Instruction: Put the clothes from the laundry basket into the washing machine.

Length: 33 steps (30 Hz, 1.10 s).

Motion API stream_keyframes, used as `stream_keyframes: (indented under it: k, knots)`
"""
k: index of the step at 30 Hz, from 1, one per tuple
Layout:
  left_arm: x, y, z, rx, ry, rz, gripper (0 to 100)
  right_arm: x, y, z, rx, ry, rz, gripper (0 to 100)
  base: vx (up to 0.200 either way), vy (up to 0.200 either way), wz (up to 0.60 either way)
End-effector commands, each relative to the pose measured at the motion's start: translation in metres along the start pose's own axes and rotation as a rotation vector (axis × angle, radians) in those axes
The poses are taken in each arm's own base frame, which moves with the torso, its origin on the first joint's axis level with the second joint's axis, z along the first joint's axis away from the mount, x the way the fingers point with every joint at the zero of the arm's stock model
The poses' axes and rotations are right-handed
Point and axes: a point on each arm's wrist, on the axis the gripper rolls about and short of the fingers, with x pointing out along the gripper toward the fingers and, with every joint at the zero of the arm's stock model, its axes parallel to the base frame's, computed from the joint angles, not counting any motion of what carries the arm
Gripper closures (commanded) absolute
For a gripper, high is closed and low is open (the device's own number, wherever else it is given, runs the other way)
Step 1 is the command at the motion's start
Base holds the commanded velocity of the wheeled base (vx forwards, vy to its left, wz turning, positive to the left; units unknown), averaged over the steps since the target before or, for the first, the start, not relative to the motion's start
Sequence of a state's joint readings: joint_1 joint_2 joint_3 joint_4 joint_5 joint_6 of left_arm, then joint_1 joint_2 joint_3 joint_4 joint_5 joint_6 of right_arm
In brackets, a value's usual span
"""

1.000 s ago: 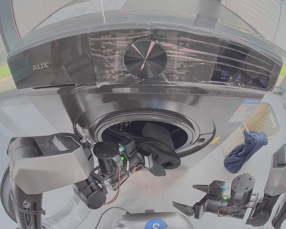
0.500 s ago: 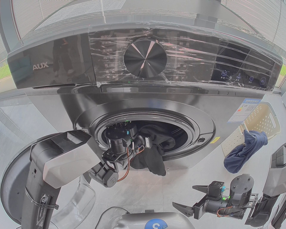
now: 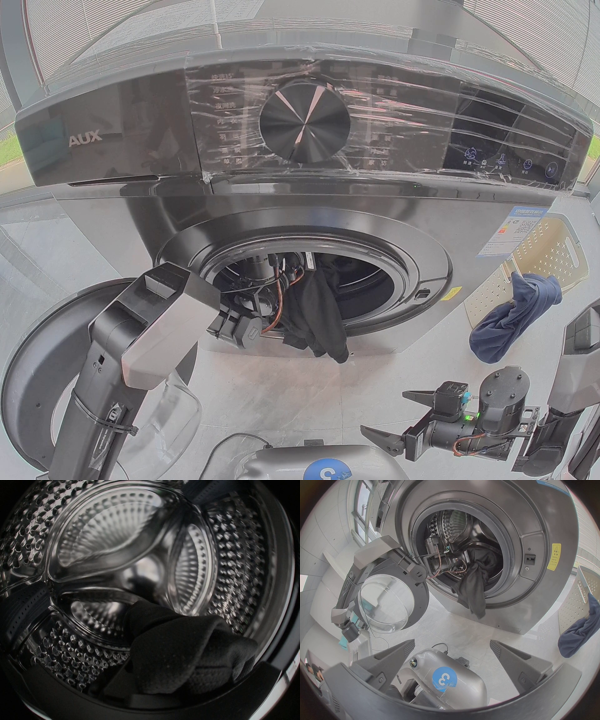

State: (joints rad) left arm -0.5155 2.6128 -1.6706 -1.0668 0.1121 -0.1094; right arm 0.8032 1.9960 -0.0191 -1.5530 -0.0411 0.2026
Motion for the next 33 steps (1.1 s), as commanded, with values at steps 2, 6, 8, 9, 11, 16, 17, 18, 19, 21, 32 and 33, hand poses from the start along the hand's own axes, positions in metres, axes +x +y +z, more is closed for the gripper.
stream_keyframes:
  k: [2, 6, 8, 9, 11, 16, 17, 18, 19, 21, 32, 33]
  knots:
    - [0.022, 0.005, 0.005, -0.093, -0.04, 0.081, 100, 0.002, 0.001, -0.002, 0.0, 0.006, 0.002, 0, 0.0, 0.0, 0.0]
    - [0.022, 0.003, 0.005, -0.107, -0.03, 0.079, 100, 0.003, 0.0, -0.003, -0.001, 0.014, 0.0, 0, 0.0, 0.0, 0.0]
    - [0.021, 0.002, 0.004, -0.108, -0.026, 0.078, 0, 0.003, 0.0, -0.004, -0.001, 0.015, 0.0, 0, 0.0, 0.0, 0.0]
    - [0.021, 0.002, 0.006, -0.109, -0.032, 0.077, 0, 0.003, 0.0, -0.003, 0.0, 0.013, -0.001, 0, 0.0, 0.0, 0.0]
    - [0.021, 0.002, 0.007, -0.114, -0.033, 0.08, 0, 0.003, 0.0, -0.003, 0.0, 0.013, -0.001, 0, 0.0, 0.0, 0.0]
    - [-0.007, -0.012, 0.02, -0.174, 0.111, 0.072, 0, 0.004, 0.0, -0.005, -0.002, 0.02, 0.0, 0, 0.0, 0.0, 0.0]
    - [-0.007, -0.012, 0.02, -0.174, 0.111, 0.072, 0, 0.004, 0.0, -0.005, -0.002, 0.02, 0.0, 0, 0.0, 0.0, 0.0]
    - [-0.013, -0.021, 0.013, -0.202, 0.16, 0.053, 0, 0.005, 0.0, -0.004, -0.001, 0.018, 0.001, 0, 0.0, 0.0, 0.0]
    - [-0.014, -0.021, 0.012, -0.203, 0.169, 0.048, 0, 0.004, 0.0, -0.005, -0.002, 0.02, 0.0, 0, 0.0, 0.0, 0.0]
    - [-0.02, -0.023, 0.005, -0.199, 0.207, 0.032, 0, 0.004, 0.0, -0.005, -0.002, 0.02, 0.0, 0, 0.0, 0.0, 0.0]
    - [-0.034, -0.038, -0.025, -0.191, 0.321, -0.054, 100, 0.005, 0.001, -0.005, -0.002, 0.022, 0.001, 0, 0.0, 0.0, 0.0]
    - [-0.034, -0.037, -0.029, -0.188, 0.33, -0.052, 100, 0.005, 0.001, -0.005, -0.004, 0.024, 0.004, 0, 0.0, 0.0, 0.0]
